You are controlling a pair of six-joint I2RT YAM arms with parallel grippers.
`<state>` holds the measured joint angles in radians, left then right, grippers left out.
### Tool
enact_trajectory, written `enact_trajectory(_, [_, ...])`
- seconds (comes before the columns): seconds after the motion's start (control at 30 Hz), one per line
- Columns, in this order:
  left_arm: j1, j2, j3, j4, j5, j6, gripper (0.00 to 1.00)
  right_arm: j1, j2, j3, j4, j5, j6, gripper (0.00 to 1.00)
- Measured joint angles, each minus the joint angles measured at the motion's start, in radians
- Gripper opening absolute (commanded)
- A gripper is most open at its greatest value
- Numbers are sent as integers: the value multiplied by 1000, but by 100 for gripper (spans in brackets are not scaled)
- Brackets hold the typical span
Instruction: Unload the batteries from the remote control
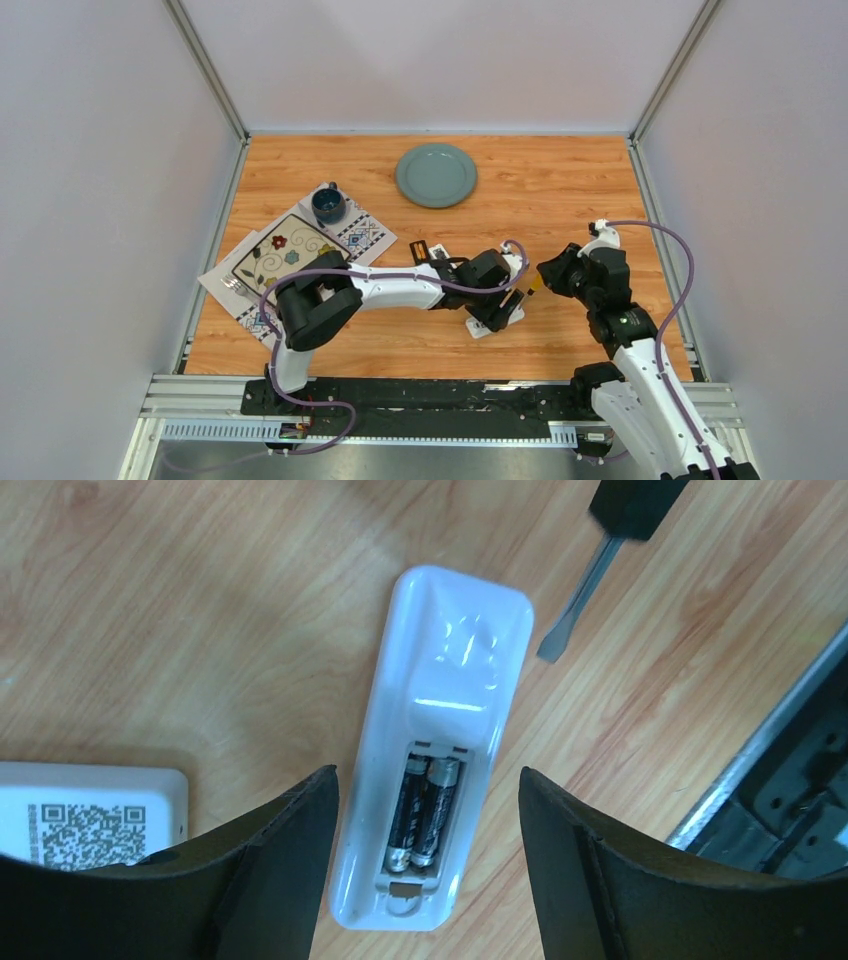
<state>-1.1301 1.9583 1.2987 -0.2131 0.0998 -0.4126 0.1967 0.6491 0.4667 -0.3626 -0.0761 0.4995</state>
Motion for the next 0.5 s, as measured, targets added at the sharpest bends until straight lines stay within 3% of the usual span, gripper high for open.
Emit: enact_trajectory(0.5, [-70,-140,-246,82,-144,143,71,-10,19,0,8,-66,2,0])
